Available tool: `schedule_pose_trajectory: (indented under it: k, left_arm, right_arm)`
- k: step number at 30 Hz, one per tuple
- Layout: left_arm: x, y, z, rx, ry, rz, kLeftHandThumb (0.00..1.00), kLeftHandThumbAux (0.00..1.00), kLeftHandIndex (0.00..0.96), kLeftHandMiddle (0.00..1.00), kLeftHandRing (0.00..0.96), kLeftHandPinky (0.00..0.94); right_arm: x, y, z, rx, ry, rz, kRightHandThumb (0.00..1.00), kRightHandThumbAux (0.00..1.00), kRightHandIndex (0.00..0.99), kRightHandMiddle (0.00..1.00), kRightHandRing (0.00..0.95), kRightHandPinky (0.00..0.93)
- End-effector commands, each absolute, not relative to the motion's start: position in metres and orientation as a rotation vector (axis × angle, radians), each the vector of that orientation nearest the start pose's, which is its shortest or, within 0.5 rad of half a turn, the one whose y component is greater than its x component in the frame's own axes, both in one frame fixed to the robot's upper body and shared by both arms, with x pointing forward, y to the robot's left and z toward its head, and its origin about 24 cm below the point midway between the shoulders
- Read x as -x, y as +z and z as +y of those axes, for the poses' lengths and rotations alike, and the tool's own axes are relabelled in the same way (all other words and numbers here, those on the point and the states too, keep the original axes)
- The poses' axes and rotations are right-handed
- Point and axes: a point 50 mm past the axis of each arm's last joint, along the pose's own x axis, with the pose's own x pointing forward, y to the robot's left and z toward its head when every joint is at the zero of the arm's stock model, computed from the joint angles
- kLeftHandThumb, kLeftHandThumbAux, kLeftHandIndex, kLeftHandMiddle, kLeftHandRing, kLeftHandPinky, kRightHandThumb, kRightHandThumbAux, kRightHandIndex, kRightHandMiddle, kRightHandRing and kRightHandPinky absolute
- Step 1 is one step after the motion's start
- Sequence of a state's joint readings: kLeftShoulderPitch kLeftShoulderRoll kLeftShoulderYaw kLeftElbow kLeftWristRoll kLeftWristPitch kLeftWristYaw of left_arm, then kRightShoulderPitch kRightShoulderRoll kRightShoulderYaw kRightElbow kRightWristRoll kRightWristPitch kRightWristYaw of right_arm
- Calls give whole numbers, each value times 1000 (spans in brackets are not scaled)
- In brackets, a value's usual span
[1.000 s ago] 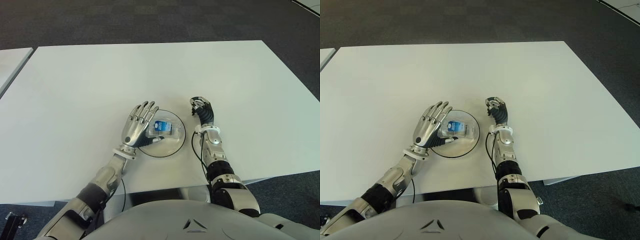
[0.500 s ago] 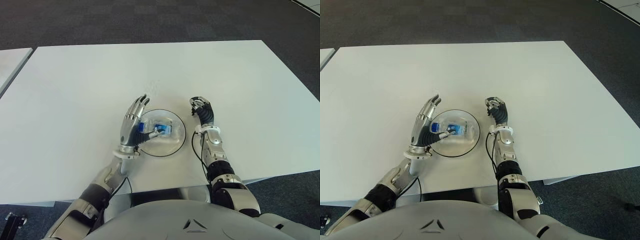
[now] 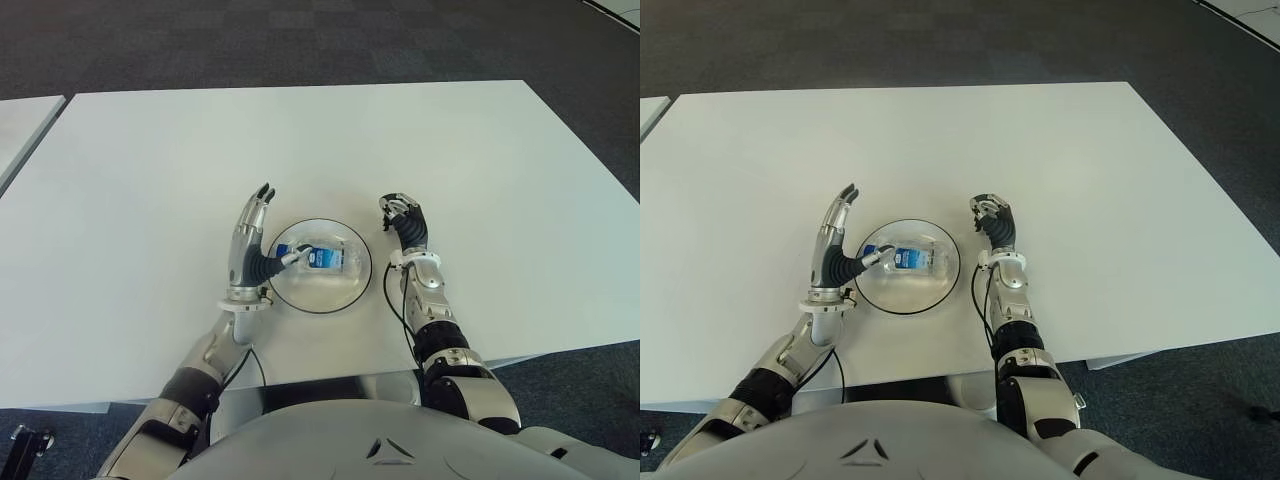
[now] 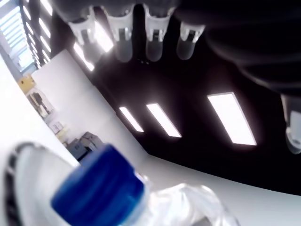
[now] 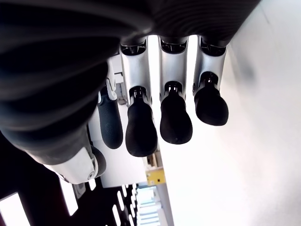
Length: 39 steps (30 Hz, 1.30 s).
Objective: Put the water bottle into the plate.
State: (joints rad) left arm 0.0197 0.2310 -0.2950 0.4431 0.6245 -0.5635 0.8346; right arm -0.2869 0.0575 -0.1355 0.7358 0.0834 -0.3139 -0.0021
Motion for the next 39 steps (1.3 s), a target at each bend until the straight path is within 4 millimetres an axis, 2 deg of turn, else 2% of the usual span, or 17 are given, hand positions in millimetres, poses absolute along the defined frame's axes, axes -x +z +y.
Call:
schedule_pose_trajectory:
  k: [1, 9, 11, 14, 17, 19, 23, 26, 29, 33, 34, 35, 36, 37, 38, 39]
  left_arm:
    - [-211, -10, 153, -610, 243, -337, 0, 409, 0, 0, 0, 0]
    - [-208, -15, 162, -475, 351, -214, 26, 494, 0, 0, 0, 0]
    - [-207, -16, 166, -402, 402, -165, 39, 535, 0, 0, 0, 0]
    - [-205, -16, 170, -324, 451, -112, 18, 673, 0, 1, 0, 25]
    - [-202, -18, 180, -291, 453, -59, 9, 723, 11, 16, 10, 57]
    - [-199, -21, 188, -271, 447, -22, 21, 789, 121, 131, 98, 126]
    - [-197, -28, 200, -230, 396, 52, 31, 852, 212, 223, 182, 191]
    - [-198, -28, 201, -196, 354, 75, 37, 922, 288, 307, 276, 292]
    - [-199, -29, 204, -181, 311, 102, 39, 947, 330, 352, 327, 343]
    - [-199, -29, 206, -189, 281, 119, 44, 957, 421, 447, 435, 473]
    - [-199, -29, 206, -193, 274, 122, 49, 960, 474, 514, 506, 543]
    - [-198, -28, 207, -196, 269, 127, 54, 959, 493, 538, 531, 568]
    - [-198, -28, 207, -197, 265, 131, 284, 873, 472, 576, 572, 604]
    - [-198, -28, 207, -197, 261, 143, 432, 818, 458, 600, 598, 627]
    - [-198, -28, 207, -197, 257, 151, 527, 782, 450, 628, 626, 648]
    - [-198, -28, 207, -196, 251, 170, 561, 769, 447, 638, 636, 655]
  right_arm:
    - [-259, -61, -141, -174, -92, 366, 706, 727, 440, 761, 743, 750]
    - [-259, -61, -140, -167, -98, 370, 706, 727, 440, 762, 744, 751]
    - [-259, -61, -140, -164, -95, 367, 706, 726, 440, 761, 744, 750]
    - [-259, -61, -140, -162, -93, 363, 706, 726, 440, 760, 742, 748]
    - [-259, -61, -141, -162, -95, 363, 706, 726, 440, 759, 741, 748]
    - [-260, -61, -141, -162, -96, 364, 706, 726, 440, 759, 740, 748]
    - [-260, -60, -140, -157, -93, 361, 706, 726, 440, 760, 741, 750]
    - [-260, -60, -140, -155, -86, 358, 704, 727, 439, 762, 744, 752]
    - [-260, -60, -140, -151, -78, 357, 704, 728, 439, 763, 746, 752]
    - [-260, -60, -141, -153, -77, 358, 703, 728, 439, 763, 745, 752]
    - [-260, -60, -141, -153, -78, 359, 703, 728, 439, 763, 745, 752]
    - [-260, -60, -141, -154, -79, 360, 703, 728, 439, 763, 744, 752]
    - [-260, -60, -141, -155, -79, 361, 703, 728, 439, 762, 744, 752]
    - [-260, -60, -141, -156, -80, 363, 703, 728, 439, 762, 744, 752]
    - [-261, -60, -141, -157, -81, 364, 703, 728, 439, 761, 743, 751]
    - [-261, -60, -141, -158, -82, 364, 703, 728, 439, 761, 743, 751]
